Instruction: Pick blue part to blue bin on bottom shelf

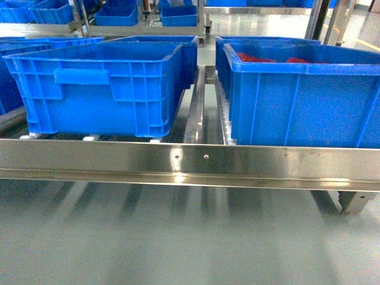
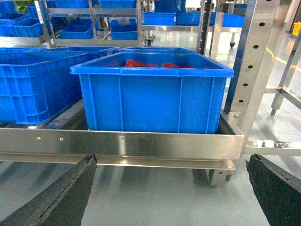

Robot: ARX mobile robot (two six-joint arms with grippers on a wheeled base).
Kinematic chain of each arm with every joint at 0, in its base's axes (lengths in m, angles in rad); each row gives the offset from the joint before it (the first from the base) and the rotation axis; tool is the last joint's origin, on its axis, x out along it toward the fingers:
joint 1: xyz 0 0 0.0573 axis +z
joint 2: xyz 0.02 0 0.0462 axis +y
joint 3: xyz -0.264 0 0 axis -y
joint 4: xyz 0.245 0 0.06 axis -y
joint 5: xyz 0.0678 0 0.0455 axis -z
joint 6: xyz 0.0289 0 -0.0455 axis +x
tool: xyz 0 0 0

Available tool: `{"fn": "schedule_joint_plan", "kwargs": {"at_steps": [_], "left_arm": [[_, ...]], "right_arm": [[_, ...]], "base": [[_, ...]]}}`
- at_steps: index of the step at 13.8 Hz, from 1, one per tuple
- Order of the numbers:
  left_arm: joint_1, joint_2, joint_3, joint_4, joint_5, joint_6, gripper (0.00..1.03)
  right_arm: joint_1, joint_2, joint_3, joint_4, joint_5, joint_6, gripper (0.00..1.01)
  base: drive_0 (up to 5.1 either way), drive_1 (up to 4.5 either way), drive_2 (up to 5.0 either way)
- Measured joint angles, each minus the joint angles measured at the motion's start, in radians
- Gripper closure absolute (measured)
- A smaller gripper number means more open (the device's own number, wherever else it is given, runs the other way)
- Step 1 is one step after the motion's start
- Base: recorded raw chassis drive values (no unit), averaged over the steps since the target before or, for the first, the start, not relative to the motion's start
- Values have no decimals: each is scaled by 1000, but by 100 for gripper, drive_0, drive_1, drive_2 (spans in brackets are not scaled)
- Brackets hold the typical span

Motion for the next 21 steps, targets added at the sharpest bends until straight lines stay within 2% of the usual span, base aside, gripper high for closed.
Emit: {"fn": "schedule_joint_plan", "kwargs": {"at_steps": [6, 21], "left_arm": [[0, -4, 0, 1, 0, 0, 60], [0, 0, 0, 0, 1, 0, 60]], "right_arm": [[0, 0, 0, 2, 0, 0, 3], [0, 0, 0, 0, 0, 0, 3]], "base": [[0, 0, 0], [255, 240, -503]]}}
